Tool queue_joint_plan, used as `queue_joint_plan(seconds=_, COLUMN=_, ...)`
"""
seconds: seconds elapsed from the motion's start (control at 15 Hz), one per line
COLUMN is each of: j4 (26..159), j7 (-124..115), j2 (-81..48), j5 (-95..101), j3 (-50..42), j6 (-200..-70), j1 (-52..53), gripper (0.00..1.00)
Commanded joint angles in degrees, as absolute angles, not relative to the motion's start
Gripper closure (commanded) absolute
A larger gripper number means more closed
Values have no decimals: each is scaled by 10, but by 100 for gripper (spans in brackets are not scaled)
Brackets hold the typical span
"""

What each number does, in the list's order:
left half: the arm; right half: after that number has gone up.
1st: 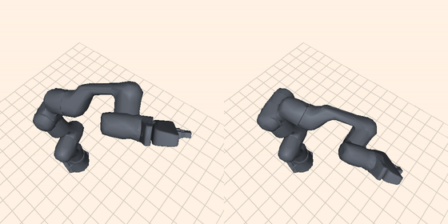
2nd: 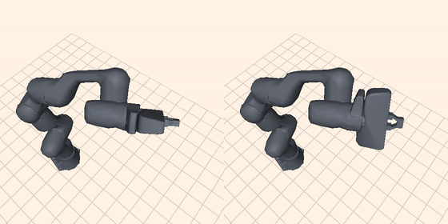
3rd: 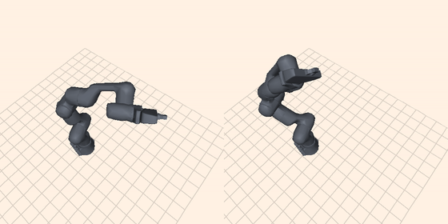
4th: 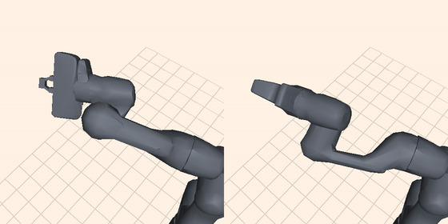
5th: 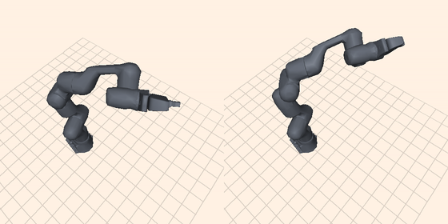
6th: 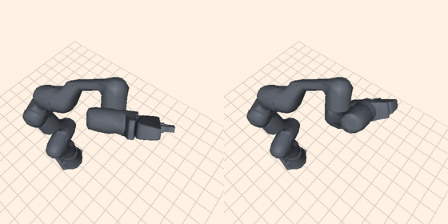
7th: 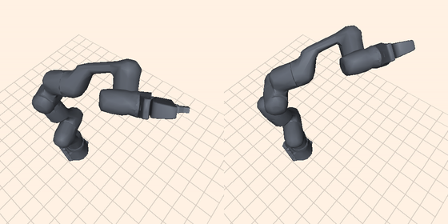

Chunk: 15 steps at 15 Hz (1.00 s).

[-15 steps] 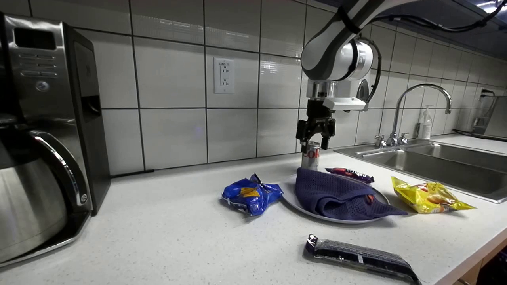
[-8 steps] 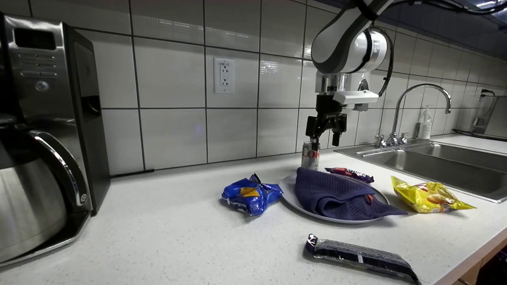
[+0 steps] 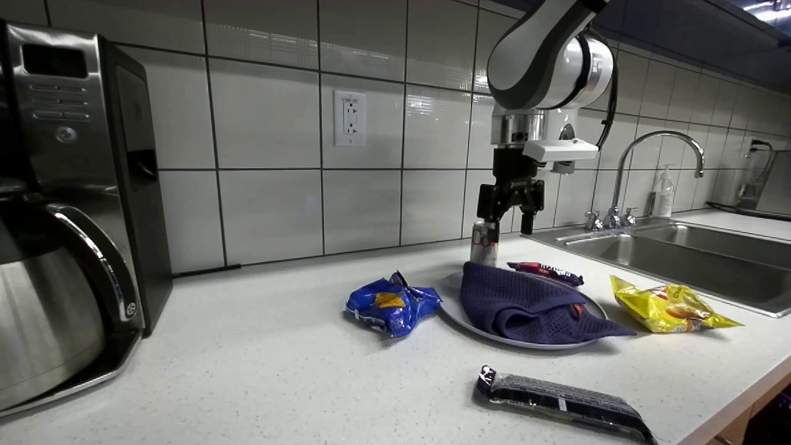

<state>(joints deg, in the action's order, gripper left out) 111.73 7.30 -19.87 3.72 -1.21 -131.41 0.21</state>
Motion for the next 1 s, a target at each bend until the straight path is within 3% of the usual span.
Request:
queue_joint_plan(seconds=0.0, j4=1159, j7=47, j2=-160, j5=46, j3=-8, j6=-1304, j1=9, gripper=0)
queue_joint_plan(seconds=0.93, j4=1160, j7=60, j2=-169, j5=34, j3=-3, j6=-1319, j1=6, gripper=0)
